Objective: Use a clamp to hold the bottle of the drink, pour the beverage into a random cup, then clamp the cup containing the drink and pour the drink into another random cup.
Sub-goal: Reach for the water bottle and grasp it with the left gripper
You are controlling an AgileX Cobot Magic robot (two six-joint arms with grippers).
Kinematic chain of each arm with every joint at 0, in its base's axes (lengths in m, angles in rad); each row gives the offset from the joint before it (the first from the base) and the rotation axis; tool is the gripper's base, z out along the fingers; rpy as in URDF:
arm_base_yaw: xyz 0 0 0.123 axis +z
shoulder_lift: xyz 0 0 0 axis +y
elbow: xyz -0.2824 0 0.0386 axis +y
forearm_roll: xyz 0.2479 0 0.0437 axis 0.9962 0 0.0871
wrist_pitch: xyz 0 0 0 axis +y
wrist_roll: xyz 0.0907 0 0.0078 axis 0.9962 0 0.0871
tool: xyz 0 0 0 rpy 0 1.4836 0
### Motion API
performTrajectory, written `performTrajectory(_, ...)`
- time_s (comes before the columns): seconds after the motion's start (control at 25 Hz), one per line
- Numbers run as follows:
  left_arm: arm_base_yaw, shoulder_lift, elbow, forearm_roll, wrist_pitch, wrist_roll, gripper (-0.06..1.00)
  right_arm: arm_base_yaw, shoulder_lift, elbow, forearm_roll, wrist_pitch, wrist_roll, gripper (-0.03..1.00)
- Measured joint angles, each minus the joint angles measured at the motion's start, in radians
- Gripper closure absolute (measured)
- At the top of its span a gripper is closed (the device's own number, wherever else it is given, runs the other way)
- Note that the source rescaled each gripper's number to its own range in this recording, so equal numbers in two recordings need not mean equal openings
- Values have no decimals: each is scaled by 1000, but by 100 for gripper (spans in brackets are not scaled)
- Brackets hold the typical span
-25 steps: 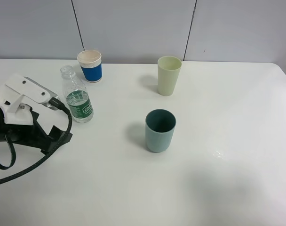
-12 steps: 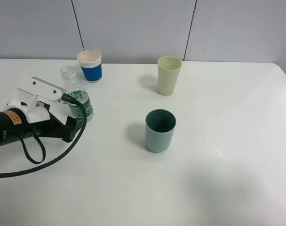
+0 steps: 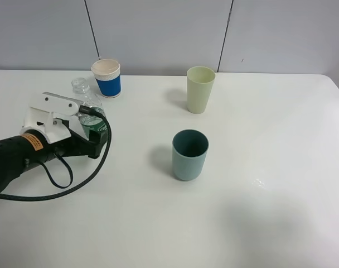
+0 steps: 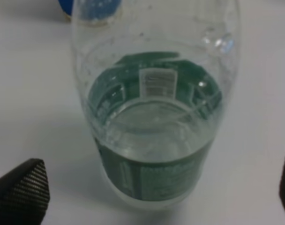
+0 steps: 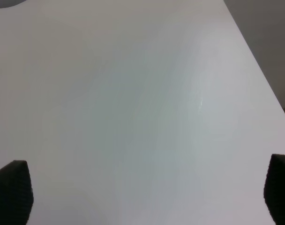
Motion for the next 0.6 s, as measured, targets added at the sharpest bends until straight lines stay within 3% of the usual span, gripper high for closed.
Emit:
performTrajectory(0.12, 0, 34, -21, -8, -5, -5, -6, 0, 0, 0, 0, 0, 0, -3)
performTrajectory(0.36, 0, 82, -79, -102, -6, -8, -6, 0, 0, 0, 0, 0, 0, -3)
performTrajectory(0.6, 0, 91, -122, -113, -5, -7, -6, 0, 0, 0, 0, 0, 0, -3)
